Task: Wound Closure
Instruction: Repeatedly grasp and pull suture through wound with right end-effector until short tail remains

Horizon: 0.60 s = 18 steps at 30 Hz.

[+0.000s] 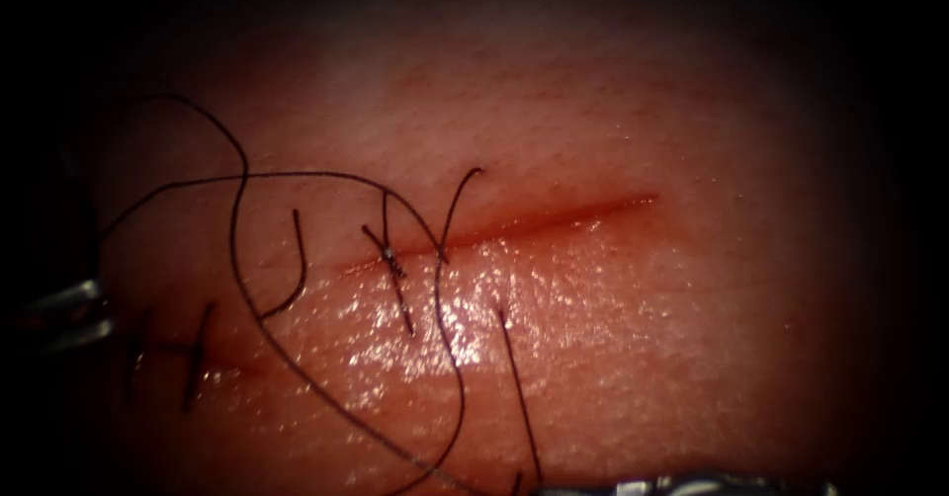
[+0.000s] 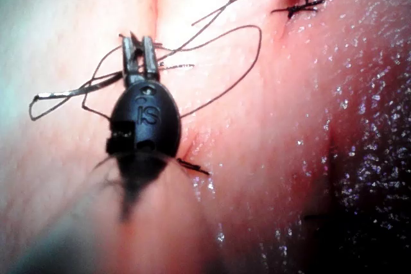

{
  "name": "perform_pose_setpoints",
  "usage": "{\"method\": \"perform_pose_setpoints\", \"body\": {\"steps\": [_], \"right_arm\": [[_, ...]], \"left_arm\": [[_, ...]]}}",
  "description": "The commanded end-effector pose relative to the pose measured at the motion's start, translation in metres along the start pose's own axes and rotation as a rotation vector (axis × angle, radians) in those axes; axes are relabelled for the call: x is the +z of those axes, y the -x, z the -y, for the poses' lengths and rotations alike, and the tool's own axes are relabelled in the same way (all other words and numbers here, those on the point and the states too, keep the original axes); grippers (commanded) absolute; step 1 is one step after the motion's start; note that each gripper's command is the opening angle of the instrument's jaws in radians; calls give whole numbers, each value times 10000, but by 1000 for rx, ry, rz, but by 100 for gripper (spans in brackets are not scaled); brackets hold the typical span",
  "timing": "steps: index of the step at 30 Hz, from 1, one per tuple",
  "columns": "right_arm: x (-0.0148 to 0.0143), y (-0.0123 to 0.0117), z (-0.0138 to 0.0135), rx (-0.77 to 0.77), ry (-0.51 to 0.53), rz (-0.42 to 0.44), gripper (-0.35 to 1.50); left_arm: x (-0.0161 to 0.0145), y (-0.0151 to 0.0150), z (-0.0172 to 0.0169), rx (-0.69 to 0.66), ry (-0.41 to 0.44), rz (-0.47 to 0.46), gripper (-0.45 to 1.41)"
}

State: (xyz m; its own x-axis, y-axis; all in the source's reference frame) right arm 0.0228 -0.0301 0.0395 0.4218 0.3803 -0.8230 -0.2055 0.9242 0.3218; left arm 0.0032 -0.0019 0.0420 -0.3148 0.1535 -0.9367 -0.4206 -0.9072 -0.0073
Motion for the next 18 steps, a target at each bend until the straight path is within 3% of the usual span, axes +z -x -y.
{"method": "perform_pose_setpoints", "body": {"steps": [1, 8, 11, 12, 13, 15, 16, 17, 18], "right_arm": [[6, -9, 14, -3, -7, -6, -35], [-2, -26, 50, -31, -77, 7, -35], [-5, -37, 67, -49, -155, -35, -35], [-6, -40, 66, -97, -166, -45, -16], [-6, -40, 66, -97, -166, -45, -16], [-8, -45, 59, -143, -168, -56, 66], [-11, -50, 43, -185, -150, -92, 115], [-11, -50, 43, -185, -150, -92, 115], [-13, -53, 34, -200, -137, -116, 127]], "left_arm": [[8, 3, 0, 2, 0, -3, -45], [10, 5, 0, 3, 3, 1, -45], [11, 7, 0, 4, 5, 3, -45], [11, 7, 0, 4, 5, 3, -45], [11, 7, 0, 4, 5, 3, -45], [11, 7, 0, 4, 5, 3, -45], [10, 8, 1, 4, 6, 3, -45], [10, 8, 1, 4, 6, 3, -45], [9, 8, 2, 3, 7, 2, -45]]}}
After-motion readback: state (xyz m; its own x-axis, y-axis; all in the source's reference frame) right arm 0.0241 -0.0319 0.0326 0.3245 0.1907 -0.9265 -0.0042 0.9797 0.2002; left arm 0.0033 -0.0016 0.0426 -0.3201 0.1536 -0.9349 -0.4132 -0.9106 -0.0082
